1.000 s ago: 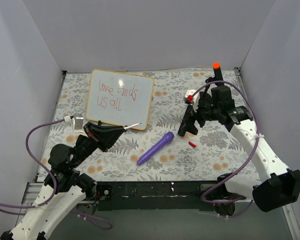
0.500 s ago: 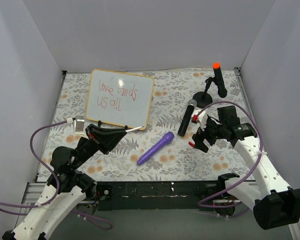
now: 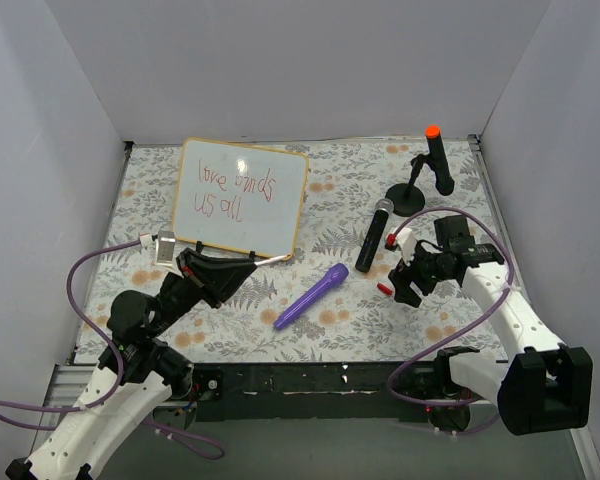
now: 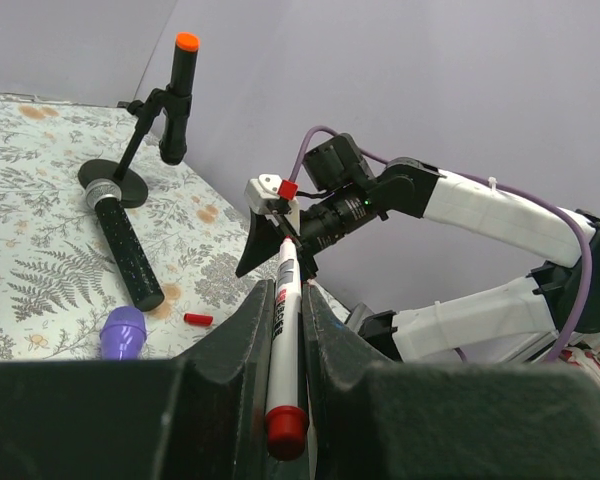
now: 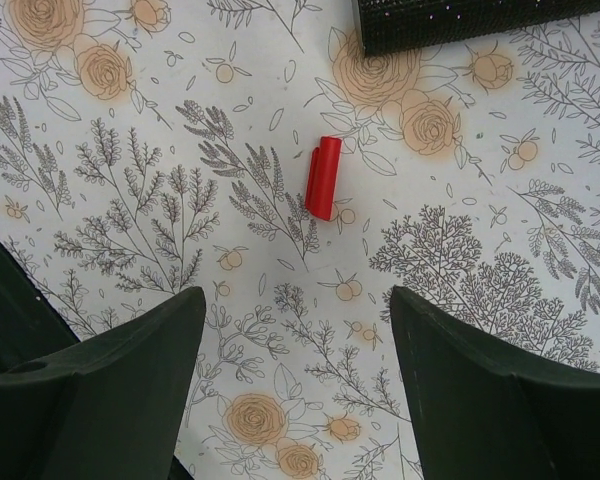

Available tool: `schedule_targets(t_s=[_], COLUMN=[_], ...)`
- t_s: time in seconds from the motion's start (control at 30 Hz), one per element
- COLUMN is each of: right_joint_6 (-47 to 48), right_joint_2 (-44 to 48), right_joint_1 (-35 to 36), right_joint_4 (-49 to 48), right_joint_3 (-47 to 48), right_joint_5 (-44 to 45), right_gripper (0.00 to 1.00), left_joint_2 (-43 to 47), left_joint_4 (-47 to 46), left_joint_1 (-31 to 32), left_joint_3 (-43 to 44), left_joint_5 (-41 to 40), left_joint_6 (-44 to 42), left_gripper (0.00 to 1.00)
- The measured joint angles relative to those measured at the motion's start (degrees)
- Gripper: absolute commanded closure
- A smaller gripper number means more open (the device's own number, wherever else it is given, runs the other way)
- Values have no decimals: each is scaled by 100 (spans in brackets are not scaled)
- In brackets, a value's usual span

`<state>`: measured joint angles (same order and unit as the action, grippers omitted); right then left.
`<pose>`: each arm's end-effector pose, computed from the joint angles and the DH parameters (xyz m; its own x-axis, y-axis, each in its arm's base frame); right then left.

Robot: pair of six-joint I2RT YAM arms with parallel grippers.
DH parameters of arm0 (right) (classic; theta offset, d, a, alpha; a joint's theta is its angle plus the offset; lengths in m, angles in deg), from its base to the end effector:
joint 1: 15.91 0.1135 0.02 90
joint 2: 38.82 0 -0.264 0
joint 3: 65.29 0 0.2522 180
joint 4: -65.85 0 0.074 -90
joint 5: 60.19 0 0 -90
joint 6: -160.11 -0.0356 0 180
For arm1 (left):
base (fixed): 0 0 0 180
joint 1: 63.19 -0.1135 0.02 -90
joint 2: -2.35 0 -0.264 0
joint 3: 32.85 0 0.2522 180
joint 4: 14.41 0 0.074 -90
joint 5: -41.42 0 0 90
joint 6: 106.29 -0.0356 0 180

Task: Write a sentence on the whiteboard
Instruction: Close the whiteboard marker at the center of the board.

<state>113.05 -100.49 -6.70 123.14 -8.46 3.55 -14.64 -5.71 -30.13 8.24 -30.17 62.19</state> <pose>0.1905 0.0468 0.2310 -0.4019 -0.6841 -0.6087 -0.8490 0.5274 -0.0321 0.0791 -0.0649 0.3222 -0.7128 -0.6454 -0.2747 0.3724 -0.0163 -0.9279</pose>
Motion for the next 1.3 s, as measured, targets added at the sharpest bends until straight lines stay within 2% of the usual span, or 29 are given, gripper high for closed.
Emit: schedule_targets(t_s=[0.07,0.33,0.9,1.3], right_joint_6=[50,199,-251,-396], right_joint_2=[-105,-339,-2065,-2555], right_joint_1=[-9,-9,293,660], right_joint_4=[0,-59,-739,-925], right_joint_3=[0,-4,162,387], right_joint_5=[44,37,-70,260], right_gripper=[23,46,59,62], left_joint_2=[-7,-48,-129,-133], left_joint_4=[-7,-28,-109,-116], left_joint_1=[0,0,0,0], left_joint_3=[0,-131,-334,-411], left_joint_5=[0,-7,-22,-22], left_joint_6=[0,-2,-22,-31], left_gripper=[100,100,100,100])
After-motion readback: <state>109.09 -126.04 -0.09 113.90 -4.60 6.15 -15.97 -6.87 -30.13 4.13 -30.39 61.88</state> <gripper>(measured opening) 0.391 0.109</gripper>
